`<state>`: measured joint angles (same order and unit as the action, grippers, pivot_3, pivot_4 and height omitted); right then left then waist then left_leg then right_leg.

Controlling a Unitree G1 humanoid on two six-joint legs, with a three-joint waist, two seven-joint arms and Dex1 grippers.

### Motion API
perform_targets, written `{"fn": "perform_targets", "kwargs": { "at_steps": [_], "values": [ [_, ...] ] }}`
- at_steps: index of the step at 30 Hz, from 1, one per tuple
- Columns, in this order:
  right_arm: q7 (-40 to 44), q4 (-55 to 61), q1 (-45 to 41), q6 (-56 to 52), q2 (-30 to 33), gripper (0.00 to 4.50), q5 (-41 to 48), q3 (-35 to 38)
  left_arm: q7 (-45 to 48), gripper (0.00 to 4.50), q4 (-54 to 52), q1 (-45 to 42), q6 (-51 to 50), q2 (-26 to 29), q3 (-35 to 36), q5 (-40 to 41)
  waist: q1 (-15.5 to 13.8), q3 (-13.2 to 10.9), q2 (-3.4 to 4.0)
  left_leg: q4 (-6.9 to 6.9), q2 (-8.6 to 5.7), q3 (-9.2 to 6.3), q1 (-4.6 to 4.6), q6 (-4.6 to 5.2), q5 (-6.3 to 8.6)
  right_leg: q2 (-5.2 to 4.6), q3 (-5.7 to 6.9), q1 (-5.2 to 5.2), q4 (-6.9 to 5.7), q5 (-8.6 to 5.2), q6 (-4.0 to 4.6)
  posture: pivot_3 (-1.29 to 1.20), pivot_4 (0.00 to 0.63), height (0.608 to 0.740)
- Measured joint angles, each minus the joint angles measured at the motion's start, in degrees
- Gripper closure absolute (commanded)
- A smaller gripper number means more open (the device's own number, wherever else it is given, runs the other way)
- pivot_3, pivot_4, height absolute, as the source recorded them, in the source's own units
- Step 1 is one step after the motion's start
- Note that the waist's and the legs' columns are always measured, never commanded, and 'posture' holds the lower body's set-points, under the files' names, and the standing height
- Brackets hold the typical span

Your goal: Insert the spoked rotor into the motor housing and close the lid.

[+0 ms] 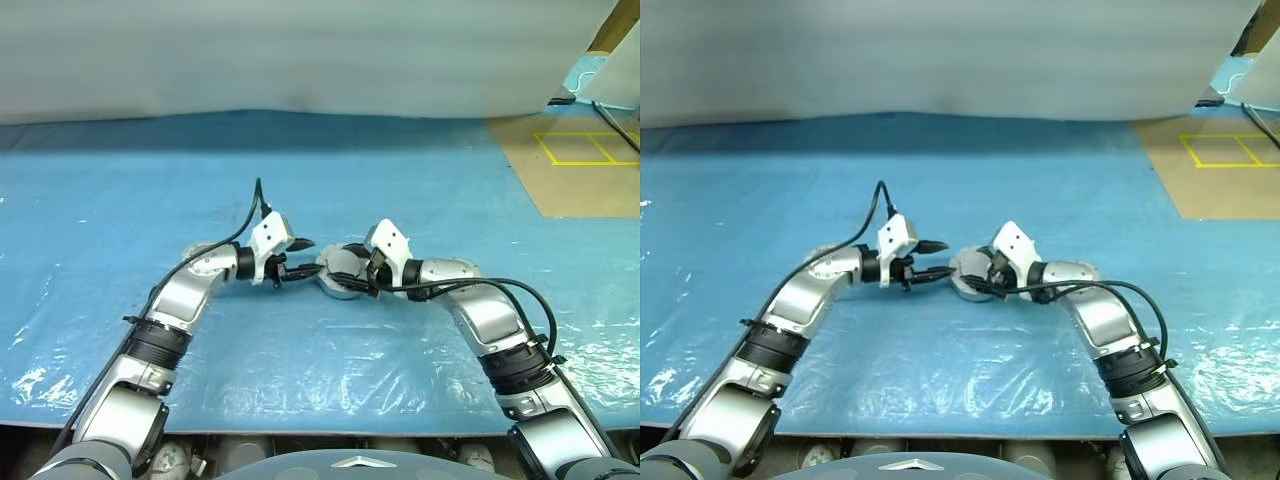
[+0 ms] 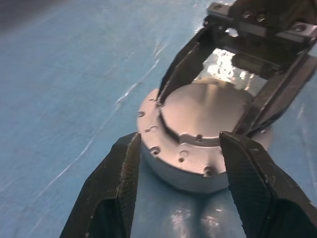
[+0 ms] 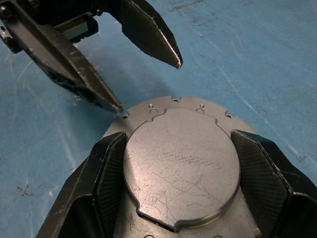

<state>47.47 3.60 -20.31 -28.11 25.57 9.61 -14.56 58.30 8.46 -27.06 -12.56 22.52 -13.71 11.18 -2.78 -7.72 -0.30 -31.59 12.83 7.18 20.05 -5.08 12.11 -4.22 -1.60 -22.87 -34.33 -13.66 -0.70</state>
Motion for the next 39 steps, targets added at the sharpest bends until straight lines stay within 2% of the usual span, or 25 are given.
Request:
{"fn": "perform_targets", "kwargs": {
  "at_steps": [1, 4, 9, 10, 24, 25, 28, 29, 35, 39],
  "values": [
    [0.03, -0.03, 0.05, 0.13, 0.00, 1.52, -0.09, -0.04, 0.11, 1.84, 0.01, 0.02, 0.00, 0.00, -0.16, -0.15, 0.00, -0.01, 0.01, 0.00, 0.00, 0.00, 0.00, 0.00, 0.00, 0.00, 0.00, 0.03, -0.02, 0.00, 0.00, 0.00, 0.150, 0.740],
    [0.05, -0.05, 0.30, 0.71, 0.00, 1.52, -0.42, -0.10, 0.19, 2.48, 0.14, 0.01, -0.47, 0.10, -0.42, -0.84, 0.03, 0.00, 0.01, -0.01, -0.01, 0.03, 0.00, 0.00, 0.00, -0.03, -0.01, 0.05, -0.03, 0.00, 0.00, 0.00, 0.150, 0.740],
    [0.05, -0.05, 0.64, 1.48, -0.02, 1.52, -0.47, -0.09, 0.56, 4.23, 0.23, 0.01, -0.53, 0.12, -0.93, -1.51, 0.06, 0.00, 0.01, 0.00, -0.01, 0.03, 0.01, 0.00, 0.00, -0.02, -0.01, 0.06, -0.03, 0.00, 0.00, 0.00, 0.150, 0.740],
    [0.05, -0.06, 0.65, 1.52, -0.02, 1.52, -0.50, -0.09, 0.29, 4.47, 0.30, 0.01, -0.53, 0.10, -1.21, -1.96, 0.06, 0.00, 0.01, 0.00, -0.02, 0.03, 0.01, 0.00, 0.00, -0.02, -0.01, 0.06, -0.03, 0.00, 0.00, 0.00, 0.150, 0.740],
    [-0.11, -0.27, 1.20, 2.29, 0.01, 1.52, -1.20, 0.00, -0.56, 4.47, 3.13, -2.11, 2.89, -0.16, -4.50, -6.89, -0.19, 0.02, 0.01, 0.00, -0.01, 0.02, -0.25, 0.00, 0.00, -0.06, 0.00, 0.47, 0.05, -0.02, 0.02, 0.00, 0.150, 0.740],
    [-0.21, -0.31, 1.34, 2.66, 0.00, 0.96, -1.23, 0.00, -0.54, 4.50, 3.13, -2.10, 2.99, -0.17, -4.52, -6.94, -0.21, 0.02, 0.01, 0.00, -0.01, 0.02, -0.25, 0.00, 0.00, -0.06, 0.00, 0.47, 0.05, -0.04, 0.05, 0.00, 0.150, 0.740],
    [0.26, -0.33, 1.92, 3.18, -0.33, 0.17, -0.43, 0.36, -0.56, 4.50, 3.25, -2.12, 3.18, -0.21, -4.50, -7.17, -0.21, 0.02, 0.01, 0.00, 0.00, 0.01, -0.26, 0.01, 0.00, -0.06, 0.00, 0.48, 0.04, -0.04, 0.07, 0.00, 0.150, 0.740],
    [0.66, -0.20, 2.20, 3.19, -0.43, 0.04, 0.14, 0.52, -0.60, 4.50, 3.33, -2.14, 3.21, -0.25, -4.48, -7.23, -0.20, 0.02, 0.01, 0.00, -0.01, 0.02, -0.29, 0.01, 0.00, -0.06, 0.00, 0.49, 0.04, -0.05, 0.07, 0.00, 0.150, 0.740],
    [0.82, 2.37, 3.35, 1.18, -0.55, 0.04, 2.53, 2.70, -0.46, 4.50, 3.45, -2.13, 3.37, -0.33, -4.50, -7.30, -0.36, 0.01, 0.02, -0.01, -0.01, 0.02, -0.27, 0.01, 0.00, -0.06, -0.02, 0.48, 0.08, -0.15, 0.24, 0.00, 0.150, 0.740],
    [-1.22, 2.89, 3.53, -0.99, -2.72, 0.04, 5.43, 5.53, -0.32, 4.50, 3.30, -2.12, 3.38, -0.33, -4.46, -7.27, -0.36, -0.03, 0.08, 0.00, -0.02, 0.01, -0.06, 0.01, 0.00, -0.06, 0.00, 0.27, 0.09, -0.03, 0.03, 0.00, 0.150, 0.740]
  ]
}}
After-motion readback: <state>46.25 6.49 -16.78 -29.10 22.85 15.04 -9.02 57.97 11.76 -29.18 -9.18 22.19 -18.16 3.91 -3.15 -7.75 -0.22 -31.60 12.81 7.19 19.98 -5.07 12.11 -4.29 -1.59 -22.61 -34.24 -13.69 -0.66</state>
